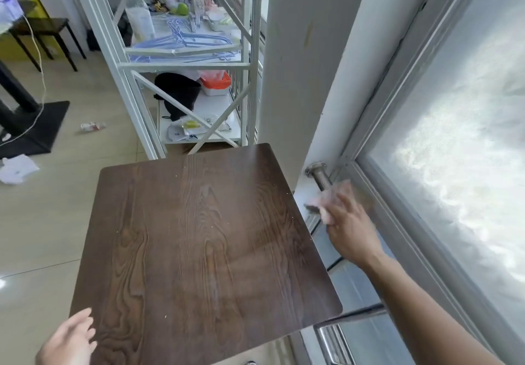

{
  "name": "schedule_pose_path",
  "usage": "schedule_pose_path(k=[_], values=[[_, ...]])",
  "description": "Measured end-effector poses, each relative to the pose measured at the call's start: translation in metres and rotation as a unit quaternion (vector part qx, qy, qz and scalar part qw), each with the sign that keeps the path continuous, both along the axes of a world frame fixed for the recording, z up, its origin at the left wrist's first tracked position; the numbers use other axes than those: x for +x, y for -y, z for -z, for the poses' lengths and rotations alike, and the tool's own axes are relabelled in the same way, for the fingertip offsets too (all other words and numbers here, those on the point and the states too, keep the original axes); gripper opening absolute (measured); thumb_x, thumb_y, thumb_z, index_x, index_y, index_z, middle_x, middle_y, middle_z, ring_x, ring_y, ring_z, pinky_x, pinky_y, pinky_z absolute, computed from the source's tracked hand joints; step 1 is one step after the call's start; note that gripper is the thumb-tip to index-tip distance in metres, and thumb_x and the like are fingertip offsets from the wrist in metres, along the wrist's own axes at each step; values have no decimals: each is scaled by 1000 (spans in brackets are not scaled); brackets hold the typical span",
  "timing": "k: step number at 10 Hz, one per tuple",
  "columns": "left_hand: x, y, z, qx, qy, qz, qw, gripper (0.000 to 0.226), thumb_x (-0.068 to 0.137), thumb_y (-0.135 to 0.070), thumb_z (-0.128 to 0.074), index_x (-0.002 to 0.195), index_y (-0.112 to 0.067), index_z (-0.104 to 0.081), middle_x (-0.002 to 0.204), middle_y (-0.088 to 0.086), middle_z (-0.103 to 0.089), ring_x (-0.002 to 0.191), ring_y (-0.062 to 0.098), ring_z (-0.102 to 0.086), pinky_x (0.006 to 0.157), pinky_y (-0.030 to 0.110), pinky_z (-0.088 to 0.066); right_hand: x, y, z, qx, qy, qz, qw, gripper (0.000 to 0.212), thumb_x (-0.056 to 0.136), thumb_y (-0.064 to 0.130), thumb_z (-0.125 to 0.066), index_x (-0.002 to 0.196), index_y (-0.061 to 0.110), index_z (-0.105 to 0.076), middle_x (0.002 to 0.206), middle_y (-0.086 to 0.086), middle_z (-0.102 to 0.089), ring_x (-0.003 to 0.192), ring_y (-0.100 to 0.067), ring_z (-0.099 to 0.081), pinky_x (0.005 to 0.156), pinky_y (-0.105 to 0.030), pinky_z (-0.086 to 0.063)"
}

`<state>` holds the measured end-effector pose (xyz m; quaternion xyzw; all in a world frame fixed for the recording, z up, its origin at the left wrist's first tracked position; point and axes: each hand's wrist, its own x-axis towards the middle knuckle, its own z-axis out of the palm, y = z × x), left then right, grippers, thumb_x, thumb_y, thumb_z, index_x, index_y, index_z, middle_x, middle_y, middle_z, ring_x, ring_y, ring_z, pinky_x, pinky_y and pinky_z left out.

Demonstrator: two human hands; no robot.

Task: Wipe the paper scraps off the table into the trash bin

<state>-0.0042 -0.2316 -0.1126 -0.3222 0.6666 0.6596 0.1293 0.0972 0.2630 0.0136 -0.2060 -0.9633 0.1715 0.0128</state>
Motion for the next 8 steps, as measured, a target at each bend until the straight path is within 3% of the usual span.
schedule_pose_path(k=[1, 2, 3, 4, 5, 6, 7, 8], values=[[12, -22, -19, -8, 55, 49, 997, 39, 104, -1, -31, 140, 8, -44, 99, 19, -48, 97, 33, -47, 36, 16, -45, 6, -8, 21, 7, 110, 4, 994, 75, 88, 46, -56, 157, 21, -41, 174, -8, -9, 154, -35, -24, 117, -49, -33], [19, -32, -24, -14, 24, 31, 999, 33, 104, -3, -36, 132, 6, -52, 123, 14, -44, 113, 28, -40, 49, 20, -52, -4, -8, 7, -14, 9, 67, 998, 40, 97, 14, -61, 134, -1, -58, 140, -25, -54, 120, -46, -55, 94, -49, -47], [22, -52, -33, -42, 18, 15, 999, 22, 103, -5, -40, 108, -5, -62, 123, 16, -48, 89, 29, -52, 40, 11, -46, -20, -14, 11, 16, 0, 83, 996, 37, 96, 0, -60, 130, -7, -51, 124, -26, -60, 107, -46, -60, 84, -48, -50], [22, -68, -35, -66, -14, 6, 998, 20, 99, -4, -49, 107, 0, -67, 113, 19, -58, 82, 28, -57, 43, 8, -47, -33, -16, 26, 18, 15, 103, 994, 46, 92, -8, -57, 135, -9, -43, 122, -28, -63, 106, -44, -65, 83, -44, -54], [21, -83, -39, -83, -37, 15, 996, 23, 97, -6, -53, 114, -4, -67, 113, 20, -63, 98, 31, -59, 55, 17, -55, -38, -11, 22, 32, 19, 116, 993, 35, 93, -9, -51, 128, -12, -49, 115, -29, -65, 100, -45, -67, 72, -41, -48], [14, -91, -46, -87, -37, 37, 995, 19, 97, -7, -52, 106, -11, -68, 115, 18, -64, 102, 30, -59, 82, 38, -52, -40, -13, 27, 49, -20, 132, 990, 28, 87, -3, -61, 114, -9, -58, 110, -28, -67, 95, -47, -64, 70, -42, -42], [12, -99, -62, -81, -44, 65, 994, 19, 97, -9, -51, 100, -17, -68, 115, 15, -66, 95, 26, -61, 86, 41, -51, -38, 2, 27, 36, -26, 89, 995, 45, 91, 5, -59, 135, -2, -53, 135, -29, -58, 120, -46, -56, 97, -51, -46], [-6, -113, -88, -54, -50, 111, 991, 21, 95, -12, -54, 110, -13, -68, 108, 8, -66, 85, 18, -60, 75, 32, -51, -53, 36, 3, -35, -44, 21, 998, 64, 94, 18, -61, 154, 9, -40, 159, -17, -41, 145, -36, -40, 114, -48, -37]])
